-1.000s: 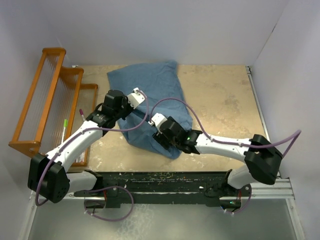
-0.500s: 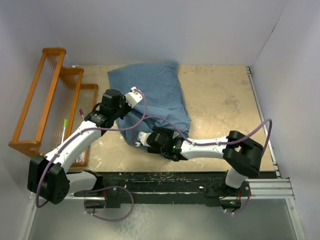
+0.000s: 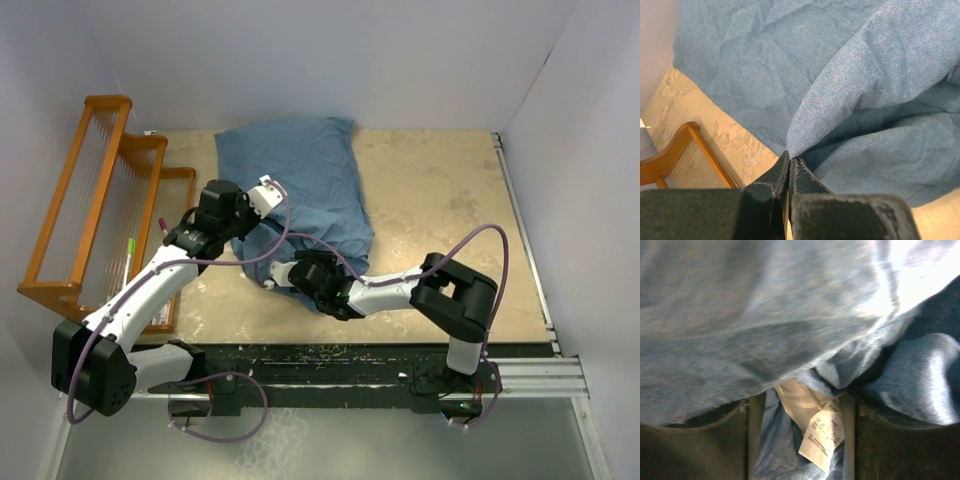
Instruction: Remove the pillowcase from the pillow
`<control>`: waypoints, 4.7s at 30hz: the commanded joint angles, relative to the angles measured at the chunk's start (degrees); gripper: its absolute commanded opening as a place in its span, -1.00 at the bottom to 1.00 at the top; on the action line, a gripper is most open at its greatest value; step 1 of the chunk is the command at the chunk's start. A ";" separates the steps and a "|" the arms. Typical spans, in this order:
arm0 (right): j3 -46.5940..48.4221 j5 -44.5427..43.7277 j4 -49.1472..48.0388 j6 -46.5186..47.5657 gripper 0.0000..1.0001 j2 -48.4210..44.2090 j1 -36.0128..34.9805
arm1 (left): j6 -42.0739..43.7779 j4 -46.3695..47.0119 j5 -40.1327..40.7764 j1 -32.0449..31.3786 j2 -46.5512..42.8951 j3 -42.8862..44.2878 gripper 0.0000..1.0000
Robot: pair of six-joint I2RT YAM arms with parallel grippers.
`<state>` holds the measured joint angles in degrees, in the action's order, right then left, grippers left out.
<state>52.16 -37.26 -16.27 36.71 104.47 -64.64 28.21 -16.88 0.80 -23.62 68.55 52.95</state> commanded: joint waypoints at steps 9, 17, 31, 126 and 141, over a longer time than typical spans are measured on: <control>4.94 8.06 -0.53 -14.18 -1.00 -15.02 3.50 | 0.21 1.81 -5.24 2.14 -6.02 3.01 -1.00; 17.51 20.33 13.28 -22.57 -1.00 -29.77 8.24 | 6.76 0.64 -9.94 2.47 -11.02 6.45 -0.45; 47.17 19.79 32.15 -28.92 -1.00 -21.16 10.28 | 13.54 -8.80 -37.16 2.52 -20.12 28.93 0.87; 63.06 36.80 34.81 -59.16 -1.00 -13.76 17.43 | 21.72 -23.44 -39.23 2.37 -4.86 36.98 0.45; 61.26 37.78 35.29 -57.38 -1.00 -14.86 13.95 | 26.40 -22.09 -34.45 2.43 -3.33 35.75 0.35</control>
<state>110.78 -1.85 26.94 -20.32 92.64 -49.56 52.21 -41.08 -35.03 -21.34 64.77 88.36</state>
